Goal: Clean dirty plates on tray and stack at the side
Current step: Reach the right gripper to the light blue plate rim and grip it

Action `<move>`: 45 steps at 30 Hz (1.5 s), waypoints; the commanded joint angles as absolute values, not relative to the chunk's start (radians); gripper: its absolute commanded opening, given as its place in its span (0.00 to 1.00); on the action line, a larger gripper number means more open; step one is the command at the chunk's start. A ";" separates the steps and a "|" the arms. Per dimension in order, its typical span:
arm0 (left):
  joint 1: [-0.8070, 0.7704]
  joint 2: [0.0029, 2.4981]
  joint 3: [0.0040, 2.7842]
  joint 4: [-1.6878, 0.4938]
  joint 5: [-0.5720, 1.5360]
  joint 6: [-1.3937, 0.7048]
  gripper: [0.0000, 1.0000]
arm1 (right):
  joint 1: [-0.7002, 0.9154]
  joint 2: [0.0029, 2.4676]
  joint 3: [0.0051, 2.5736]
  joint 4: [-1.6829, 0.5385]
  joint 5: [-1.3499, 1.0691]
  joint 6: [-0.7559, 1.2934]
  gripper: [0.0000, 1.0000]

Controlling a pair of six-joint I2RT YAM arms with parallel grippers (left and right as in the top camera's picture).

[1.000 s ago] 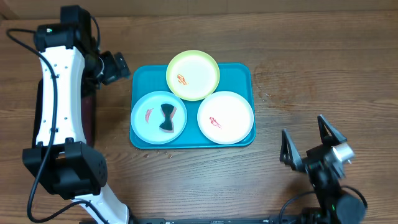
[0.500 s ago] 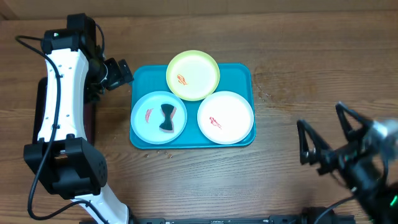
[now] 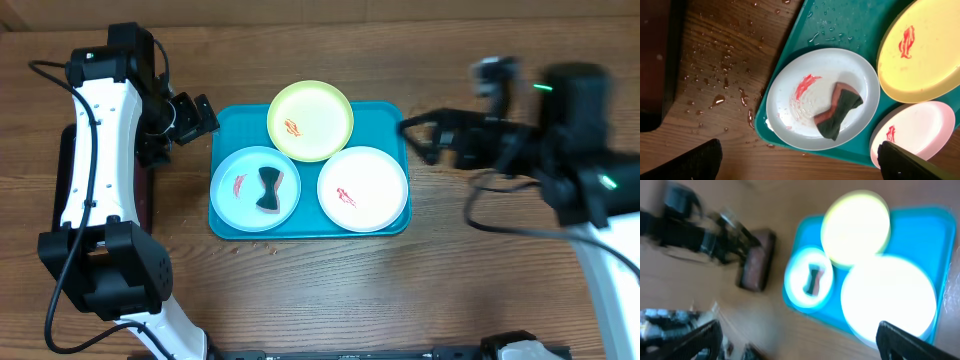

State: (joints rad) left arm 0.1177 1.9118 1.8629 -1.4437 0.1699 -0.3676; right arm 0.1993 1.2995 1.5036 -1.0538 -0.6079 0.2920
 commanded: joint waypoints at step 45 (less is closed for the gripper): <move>0.105 1.909 1.861 -1.431 0.185 -0.358 0.72 | 0.736 2.189 1.647 -0.756 -0.087 0.659 0.41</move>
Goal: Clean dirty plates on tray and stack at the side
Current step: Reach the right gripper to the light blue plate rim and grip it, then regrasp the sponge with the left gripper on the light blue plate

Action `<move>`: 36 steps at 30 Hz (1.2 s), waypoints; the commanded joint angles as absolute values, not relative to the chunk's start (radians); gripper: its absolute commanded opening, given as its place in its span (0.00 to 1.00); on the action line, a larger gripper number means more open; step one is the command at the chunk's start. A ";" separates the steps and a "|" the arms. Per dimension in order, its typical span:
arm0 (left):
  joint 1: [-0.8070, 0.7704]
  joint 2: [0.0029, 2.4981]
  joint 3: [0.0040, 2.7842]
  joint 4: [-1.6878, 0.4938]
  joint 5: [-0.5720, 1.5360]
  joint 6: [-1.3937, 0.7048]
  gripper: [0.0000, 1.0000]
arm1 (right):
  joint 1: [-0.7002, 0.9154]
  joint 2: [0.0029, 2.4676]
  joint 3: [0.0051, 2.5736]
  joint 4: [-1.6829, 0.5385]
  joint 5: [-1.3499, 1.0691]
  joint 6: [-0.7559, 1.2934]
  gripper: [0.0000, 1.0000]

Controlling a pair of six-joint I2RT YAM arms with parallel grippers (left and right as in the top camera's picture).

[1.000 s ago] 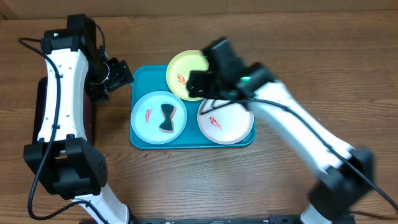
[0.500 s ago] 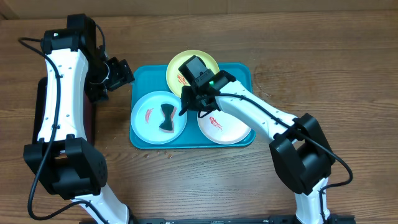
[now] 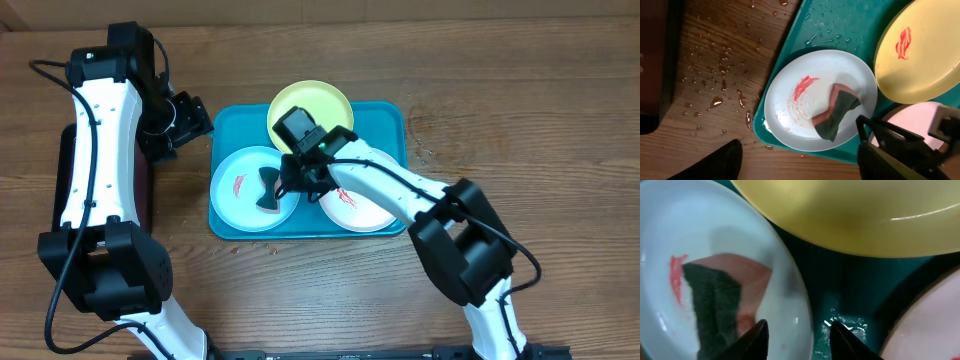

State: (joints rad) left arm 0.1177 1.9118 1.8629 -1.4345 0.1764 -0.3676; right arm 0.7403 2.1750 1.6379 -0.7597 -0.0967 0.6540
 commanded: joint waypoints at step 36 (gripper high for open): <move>-0.120 1.909 1.360 -0.994 0.381 -0.182 0.56 | 0.734 2.226 1.646 -0.788 -0.137 0.681 0.11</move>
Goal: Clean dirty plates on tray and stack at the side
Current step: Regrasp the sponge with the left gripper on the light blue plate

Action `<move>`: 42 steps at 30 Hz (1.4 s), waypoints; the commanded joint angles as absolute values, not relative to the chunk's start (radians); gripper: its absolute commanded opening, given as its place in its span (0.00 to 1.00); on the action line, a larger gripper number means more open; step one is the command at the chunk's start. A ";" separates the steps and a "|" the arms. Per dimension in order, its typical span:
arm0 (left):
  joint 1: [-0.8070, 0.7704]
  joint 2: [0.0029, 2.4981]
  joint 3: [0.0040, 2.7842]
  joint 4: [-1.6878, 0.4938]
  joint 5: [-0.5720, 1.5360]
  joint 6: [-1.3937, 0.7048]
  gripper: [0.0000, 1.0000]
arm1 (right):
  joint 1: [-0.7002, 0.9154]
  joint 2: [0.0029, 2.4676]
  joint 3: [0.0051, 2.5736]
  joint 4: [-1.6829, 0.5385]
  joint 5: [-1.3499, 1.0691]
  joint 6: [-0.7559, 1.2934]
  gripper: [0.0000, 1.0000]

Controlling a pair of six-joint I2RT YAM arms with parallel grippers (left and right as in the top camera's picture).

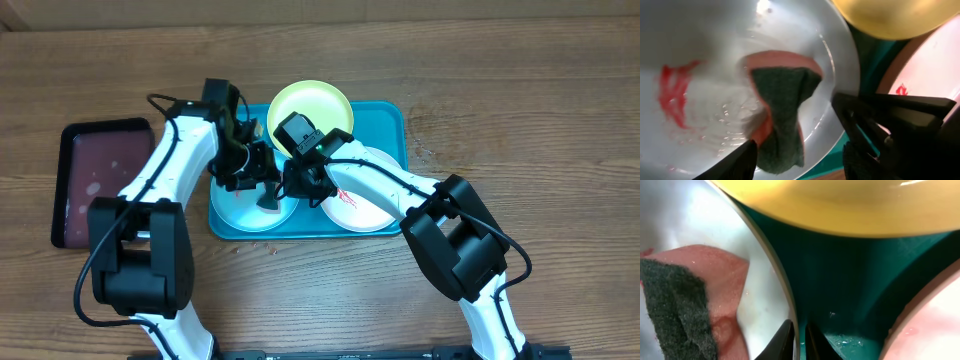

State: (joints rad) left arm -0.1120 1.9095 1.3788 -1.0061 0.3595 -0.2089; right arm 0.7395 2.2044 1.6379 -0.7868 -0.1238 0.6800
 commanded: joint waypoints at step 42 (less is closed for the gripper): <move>-0.117 2.019 1.393 -0.955 -0.406 -0.321 0.04 | 0.718 2.226 1.648 -0.804 -0.154 0.680 0.11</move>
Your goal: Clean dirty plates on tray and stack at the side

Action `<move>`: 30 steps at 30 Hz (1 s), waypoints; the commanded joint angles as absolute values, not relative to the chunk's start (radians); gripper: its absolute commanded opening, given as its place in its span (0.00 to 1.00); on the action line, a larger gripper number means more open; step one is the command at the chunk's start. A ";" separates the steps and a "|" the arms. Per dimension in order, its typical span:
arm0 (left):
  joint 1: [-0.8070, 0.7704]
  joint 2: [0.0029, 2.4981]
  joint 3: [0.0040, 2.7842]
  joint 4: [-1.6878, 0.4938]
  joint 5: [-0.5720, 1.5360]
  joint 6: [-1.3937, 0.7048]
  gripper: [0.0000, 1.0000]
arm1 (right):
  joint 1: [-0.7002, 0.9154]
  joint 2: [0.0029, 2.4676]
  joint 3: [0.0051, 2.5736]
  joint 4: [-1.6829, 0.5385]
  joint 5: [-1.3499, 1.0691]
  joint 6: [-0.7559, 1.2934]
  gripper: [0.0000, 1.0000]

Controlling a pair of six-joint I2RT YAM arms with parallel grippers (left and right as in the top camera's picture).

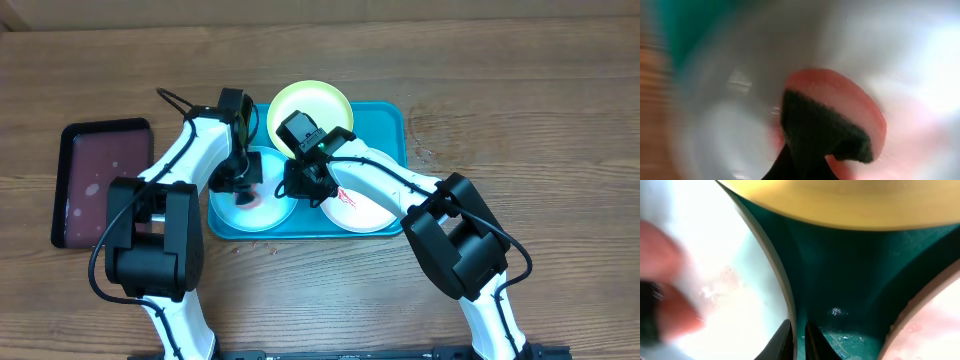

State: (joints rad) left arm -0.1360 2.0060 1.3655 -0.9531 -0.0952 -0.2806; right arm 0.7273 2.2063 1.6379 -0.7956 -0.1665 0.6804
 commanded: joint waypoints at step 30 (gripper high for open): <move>-0.123 2.203 1.507 -1.047 -0.157 -0.310 0.04 | 0.717 2.226 1.648 -0.798 -0.154 0.677 0.11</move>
